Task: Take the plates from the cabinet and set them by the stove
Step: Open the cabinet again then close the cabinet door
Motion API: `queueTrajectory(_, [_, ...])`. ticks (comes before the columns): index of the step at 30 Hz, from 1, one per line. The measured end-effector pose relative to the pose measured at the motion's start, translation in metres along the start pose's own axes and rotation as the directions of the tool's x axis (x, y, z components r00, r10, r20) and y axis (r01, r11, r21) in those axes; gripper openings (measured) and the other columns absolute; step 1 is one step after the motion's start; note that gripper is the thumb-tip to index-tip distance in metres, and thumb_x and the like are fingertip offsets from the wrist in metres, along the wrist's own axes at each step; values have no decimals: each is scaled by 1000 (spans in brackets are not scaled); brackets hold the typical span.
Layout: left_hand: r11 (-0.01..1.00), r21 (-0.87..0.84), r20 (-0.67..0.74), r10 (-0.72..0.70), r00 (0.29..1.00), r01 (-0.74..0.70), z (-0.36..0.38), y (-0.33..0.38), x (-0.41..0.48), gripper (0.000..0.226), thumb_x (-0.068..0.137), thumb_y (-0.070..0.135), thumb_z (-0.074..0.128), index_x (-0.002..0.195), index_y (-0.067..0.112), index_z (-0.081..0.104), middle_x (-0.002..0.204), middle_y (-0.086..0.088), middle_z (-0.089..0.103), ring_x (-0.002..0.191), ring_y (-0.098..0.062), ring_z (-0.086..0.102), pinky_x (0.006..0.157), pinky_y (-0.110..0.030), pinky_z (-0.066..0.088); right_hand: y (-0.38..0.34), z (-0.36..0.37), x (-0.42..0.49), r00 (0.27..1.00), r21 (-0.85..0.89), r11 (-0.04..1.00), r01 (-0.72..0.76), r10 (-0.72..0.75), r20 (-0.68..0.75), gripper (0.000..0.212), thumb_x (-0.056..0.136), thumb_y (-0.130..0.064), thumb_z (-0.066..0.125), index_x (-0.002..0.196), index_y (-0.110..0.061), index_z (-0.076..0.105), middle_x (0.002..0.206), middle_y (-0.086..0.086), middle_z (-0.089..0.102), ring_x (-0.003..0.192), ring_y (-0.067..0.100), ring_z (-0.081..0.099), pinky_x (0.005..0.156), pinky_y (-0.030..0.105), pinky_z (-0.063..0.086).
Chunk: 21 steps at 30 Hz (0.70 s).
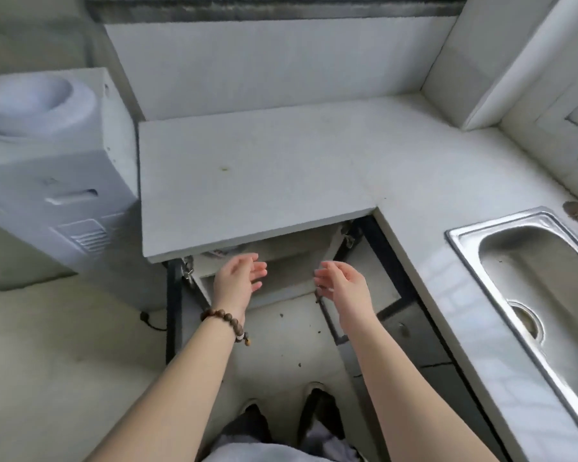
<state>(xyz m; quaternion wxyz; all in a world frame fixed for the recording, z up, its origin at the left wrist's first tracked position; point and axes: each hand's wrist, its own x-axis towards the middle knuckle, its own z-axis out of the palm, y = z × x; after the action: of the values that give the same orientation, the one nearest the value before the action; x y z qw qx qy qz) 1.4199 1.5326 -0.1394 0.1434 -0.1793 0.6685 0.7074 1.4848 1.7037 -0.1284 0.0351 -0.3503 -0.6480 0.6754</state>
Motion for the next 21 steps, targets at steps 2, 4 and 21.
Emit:
queueTrajectory(2, [999,-48,-92,9,996,-13,-12,3,2,22,99,16,46,95,17,67,95,-7,73,89,-19,71,75,-31,54,-6,15,13,995,-44,999,-1,5,104,17,96,-23,53,99,-17,69,95,7,73,89,18,70,79,31,58])
queueTrajectory(4, [993,-112,-184,20,983,-41,-24,4,2,19,98,15,48,94,18,67,91,-5,73,86,-18,71,72,-29,53,-13,29,24,982,-91,996,13,5,189,18,96,-23,53,99,-16,69,94,6,74,88,19,71,80,33,58])
queueTrajectory(21, [903,-190,-401,-429,809,385,-144,-51,-23,67,103,49,21,138,-1,48,133,-19,56,125,-30,51,110,-42,34,-5,118,34,829,-261,961,92,71,555,16,95,-20,55,91,-14,69,92,10,72,81,20,69,68,28,55])
